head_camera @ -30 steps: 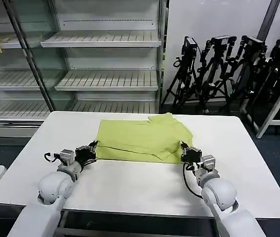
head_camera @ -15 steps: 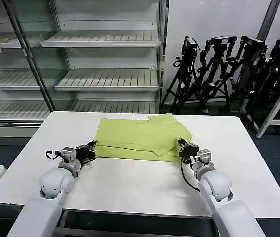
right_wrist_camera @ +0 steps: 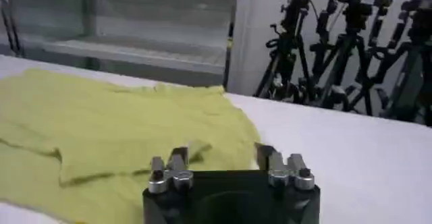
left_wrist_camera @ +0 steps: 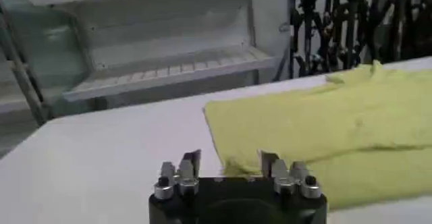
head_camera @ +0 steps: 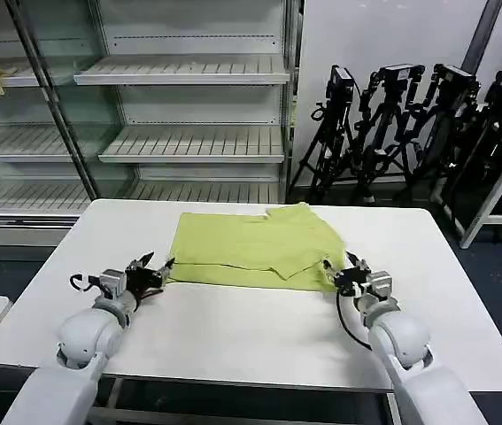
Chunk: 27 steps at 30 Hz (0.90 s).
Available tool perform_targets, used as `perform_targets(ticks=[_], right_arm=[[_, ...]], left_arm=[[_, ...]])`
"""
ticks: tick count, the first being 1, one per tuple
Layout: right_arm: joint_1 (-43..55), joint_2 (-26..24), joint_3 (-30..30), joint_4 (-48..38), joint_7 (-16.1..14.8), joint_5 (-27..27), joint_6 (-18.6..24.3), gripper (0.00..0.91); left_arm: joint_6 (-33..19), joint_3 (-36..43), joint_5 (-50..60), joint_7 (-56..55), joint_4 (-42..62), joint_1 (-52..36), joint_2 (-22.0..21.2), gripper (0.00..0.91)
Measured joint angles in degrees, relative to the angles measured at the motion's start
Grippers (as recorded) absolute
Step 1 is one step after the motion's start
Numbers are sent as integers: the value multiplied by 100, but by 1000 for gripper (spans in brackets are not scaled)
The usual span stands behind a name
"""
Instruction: Fold and organize the clothes.
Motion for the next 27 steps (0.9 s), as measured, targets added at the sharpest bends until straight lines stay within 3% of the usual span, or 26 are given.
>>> perform_targets(ticks=[19,27], right_arm=[[-414,-168,210,322,-135,326,-94,0],[-936,-279,491,888,-217,329,-82,0]], left_arm=[[88,325,119,-216,126,73,3,0],[120,181,289,-209,-284,517,155,0]])
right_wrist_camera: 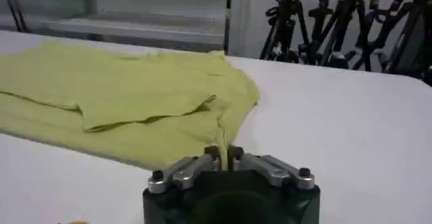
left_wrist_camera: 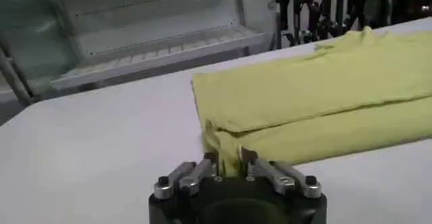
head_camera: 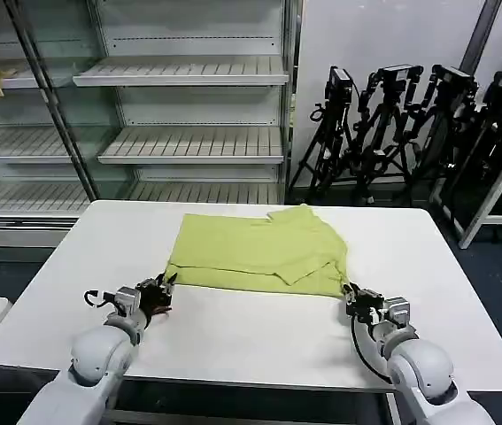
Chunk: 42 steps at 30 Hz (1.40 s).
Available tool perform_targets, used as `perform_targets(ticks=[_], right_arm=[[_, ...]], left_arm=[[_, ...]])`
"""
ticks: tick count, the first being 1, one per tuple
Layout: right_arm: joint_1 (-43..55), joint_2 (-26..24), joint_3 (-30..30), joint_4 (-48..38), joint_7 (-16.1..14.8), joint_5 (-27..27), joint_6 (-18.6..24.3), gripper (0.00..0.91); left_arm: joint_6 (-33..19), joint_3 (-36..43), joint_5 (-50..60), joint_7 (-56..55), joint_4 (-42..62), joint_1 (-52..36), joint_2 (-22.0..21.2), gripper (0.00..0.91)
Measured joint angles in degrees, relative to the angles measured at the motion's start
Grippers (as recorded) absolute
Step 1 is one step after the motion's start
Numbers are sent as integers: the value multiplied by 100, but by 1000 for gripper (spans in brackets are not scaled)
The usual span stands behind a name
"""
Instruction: Fold and organize the clothes.
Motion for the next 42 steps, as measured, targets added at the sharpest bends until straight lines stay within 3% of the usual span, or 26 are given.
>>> perform_targets(ticks=[12,13,14,22,28,35,42], right_arm=[[-1449,137,563,1045,-124,-381,240,0],[-1561,152,589,1117,-128,-414,261,736],[-1669,165,609,1185,-128,-447,281,907],[-2376,248,806,1682,-172,-511,393,907],[-2352,204,897,1921,-141,-437,410,907],[-1127,206,528,1592,205,-188,198,907],[637,503,-331,430,678,-32,60,907]], left_arm=[[40,-957,121,10,-1449,1813,124,10],[40,-1022,126,13,-1535,1931,120,605],[40,-1091,135,14,-1626,2052,116,907],[40,-1395,257,-35,-2219,2811,59,907],[42,-1617,334,-33,-2698,3069,122,907],[42,-1649,248,30,-2816,2724,280,907],[32,-1213,-68,148,-2247,1577,296,907]])
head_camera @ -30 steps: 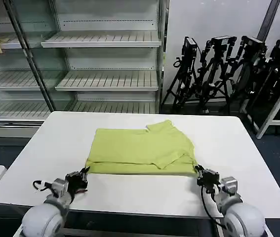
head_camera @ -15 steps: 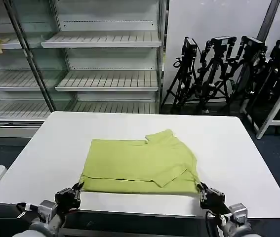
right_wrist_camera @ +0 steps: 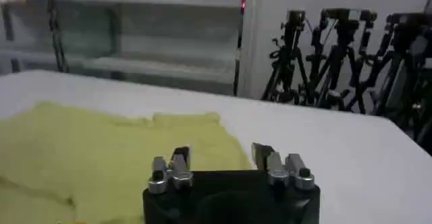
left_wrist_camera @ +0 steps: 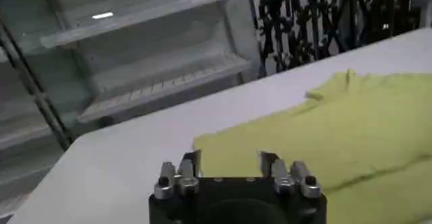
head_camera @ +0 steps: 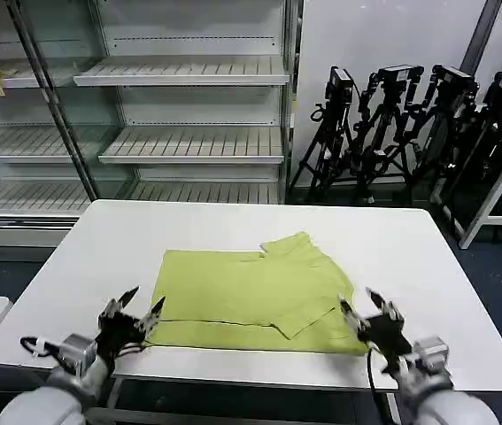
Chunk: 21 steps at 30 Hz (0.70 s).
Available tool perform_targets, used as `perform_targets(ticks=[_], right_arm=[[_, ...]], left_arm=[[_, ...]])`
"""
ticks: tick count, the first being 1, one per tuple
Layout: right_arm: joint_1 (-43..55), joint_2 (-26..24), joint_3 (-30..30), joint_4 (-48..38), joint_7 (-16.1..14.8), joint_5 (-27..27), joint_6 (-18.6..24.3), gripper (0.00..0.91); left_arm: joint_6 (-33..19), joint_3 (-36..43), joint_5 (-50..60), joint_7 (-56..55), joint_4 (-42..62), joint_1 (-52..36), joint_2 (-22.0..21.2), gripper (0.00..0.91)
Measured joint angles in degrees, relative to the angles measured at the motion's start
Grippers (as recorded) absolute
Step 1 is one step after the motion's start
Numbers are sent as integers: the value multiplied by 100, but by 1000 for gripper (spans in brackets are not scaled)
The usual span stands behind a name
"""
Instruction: Fold and organize the clothes.
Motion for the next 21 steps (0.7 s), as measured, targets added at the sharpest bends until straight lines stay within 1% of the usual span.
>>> perform_targets(ticks=[4,10,14,21], right_arm=[[882,242,-452,-842,181,85,-30,907],[1917,526,-883,-2073,281,147,-66,907],[2416,663,-1054,-2757,299,169,-68,907],[2951,876,-1212,-3689,287,150,-41,907]], left_arm=[[-1,300,-169,87,521,-730,25,907],[-3,810,-350,189,1472,-1767,15,907],[-5,1119,-434,260,2189,-2355,-35,907],[-9,1475,-511,419,3233,-3054,-140,907]])
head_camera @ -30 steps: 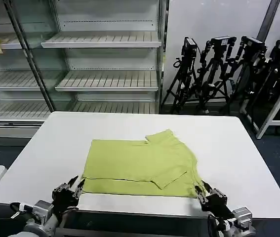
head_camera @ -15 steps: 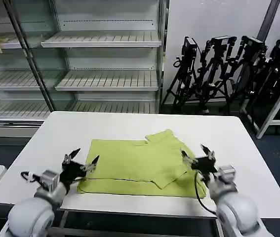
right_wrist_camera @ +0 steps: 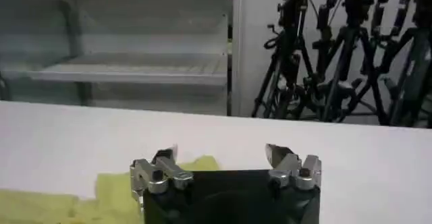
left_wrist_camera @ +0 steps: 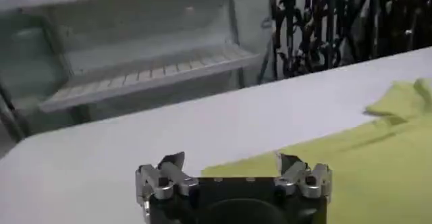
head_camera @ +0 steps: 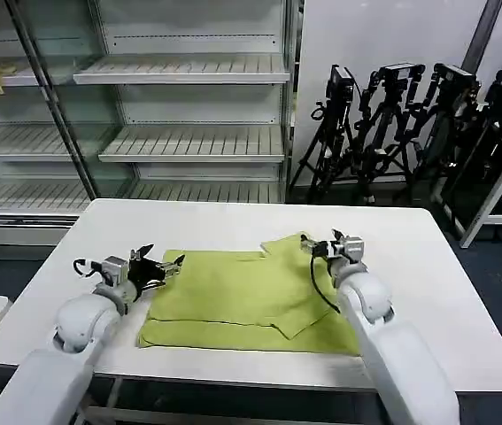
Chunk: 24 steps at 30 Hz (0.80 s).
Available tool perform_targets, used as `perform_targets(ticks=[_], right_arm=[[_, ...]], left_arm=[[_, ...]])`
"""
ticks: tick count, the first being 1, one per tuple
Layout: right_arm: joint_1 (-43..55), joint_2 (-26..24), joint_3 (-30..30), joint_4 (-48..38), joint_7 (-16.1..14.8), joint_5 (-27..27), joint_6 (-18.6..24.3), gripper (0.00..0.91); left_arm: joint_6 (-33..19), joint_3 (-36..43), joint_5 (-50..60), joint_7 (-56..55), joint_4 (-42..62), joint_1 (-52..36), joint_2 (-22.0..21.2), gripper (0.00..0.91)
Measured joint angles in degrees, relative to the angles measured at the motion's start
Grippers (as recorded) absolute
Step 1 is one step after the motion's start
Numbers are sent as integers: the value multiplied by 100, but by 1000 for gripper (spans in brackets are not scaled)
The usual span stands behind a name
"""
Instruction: Fold and organize the clothes.
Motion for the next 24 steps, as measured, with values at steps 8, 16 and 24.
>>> perform_targets(ticks=[8,16,24], right_arm=[[311,157,-148,-575,-9,32,-63,907],[460,256,-213,-866,5,136,-88,0],[487,234,-257,-961,-45,392,-77,0]], left_arm=[[0,169,-52,94,715,-417,-64,907],[4,230,-80,121,1056,-604,-128,30],[2,270,-69,106,1197,-696,-208,10]])
